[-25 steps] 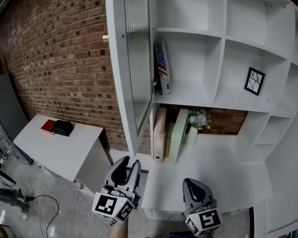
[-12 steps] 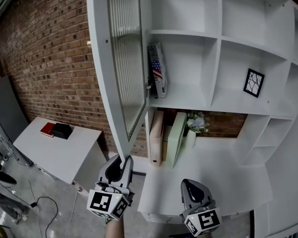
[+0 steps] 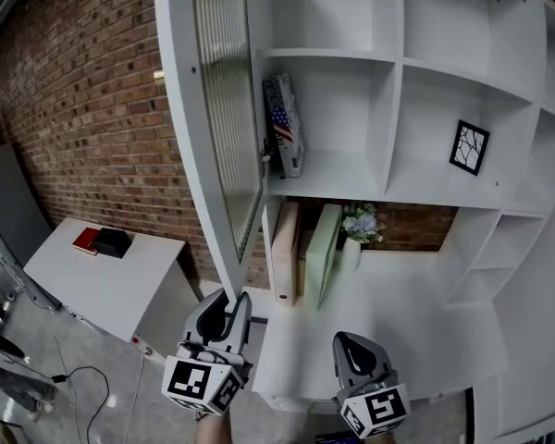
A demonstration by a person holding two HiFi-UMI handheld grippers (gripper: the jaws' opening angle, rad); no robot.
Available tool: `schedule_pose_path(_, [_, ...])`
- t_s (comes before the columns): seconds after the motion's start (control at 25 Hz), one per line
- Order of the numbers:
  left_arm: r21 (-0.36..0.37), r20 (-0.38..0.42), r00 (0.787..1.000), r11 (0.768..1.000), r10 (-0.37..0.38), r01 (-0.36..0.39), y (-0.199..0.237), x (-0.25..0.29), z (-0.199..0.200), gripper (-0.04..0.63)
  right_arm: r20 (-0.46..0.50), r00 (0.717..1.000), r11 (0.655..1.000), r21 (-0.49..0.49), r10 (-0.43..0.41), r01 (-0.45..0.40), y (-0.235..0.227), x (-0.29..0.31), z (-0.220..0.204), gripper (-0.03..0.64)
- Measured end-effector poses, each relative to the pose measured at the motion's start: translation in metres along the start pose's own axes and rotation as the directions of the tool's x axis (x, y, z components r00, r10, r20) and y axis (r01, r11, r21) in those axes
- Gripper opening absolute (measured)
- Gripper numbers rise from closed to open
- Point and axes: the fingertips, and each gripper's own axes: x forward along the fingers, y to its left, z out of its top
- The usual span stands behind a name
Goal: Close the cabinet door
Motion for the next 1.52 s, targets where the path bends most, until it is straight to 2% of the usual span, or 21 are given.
schedule_pose_path(0.48, [0.015,0.005,0.998,0.998,-0.057,0.057,-0.040,0.017,-0.007,0.118,0.017,0.999,0.999,0.011,0.038,-0.038,-0.017,0.005,-0.001,0.000])
schedule_pose_path(0.8, [0.041,-0.035,0.996,0.995,-0.088,0.089,-0.067,0.032,-0.012,0.135,0.031,0.999,0.999,0.013,0.040,-0.041,-0.028,0.004,0.004,0.000])
schedule_pose_path(1.0, [0.084,-0.022,0.997,0.994,-0.073,0.075,-0.082,0.044,-0.006,0.144,0.033,0.999,1.000,0.004,0.023,-0.023,-0.043,-0.004,0.007,0.000])
schedule_pose_path(1.12, [0.069,-0.021,0.996,0.994,-0.083,0.084,-0.092,0.049,-0.008,0.150,0.030,1.000,1.000,0.014,-0.006,0.006,-0.055,-0.010,0.008,0.000])
schedule_pose_path(1.44, [0.104,-0.025,0.997,0.992,-0.076,0.078,-0.103,0.060,-0.013,0.155,0.014,1.000,1.000,0.017,-0.023,0.022,-0.070,-0.022,0.001,0.000])
schedule_pose_path(1.52, [0.081,-0.019,0.996,0.992,-0.091,0.092,-0.109,0.065,-0.013,0.152,0.007,0.999,0.999,0.027,-0.031,0.031,-0.076,-0.024,0.000,0.000])
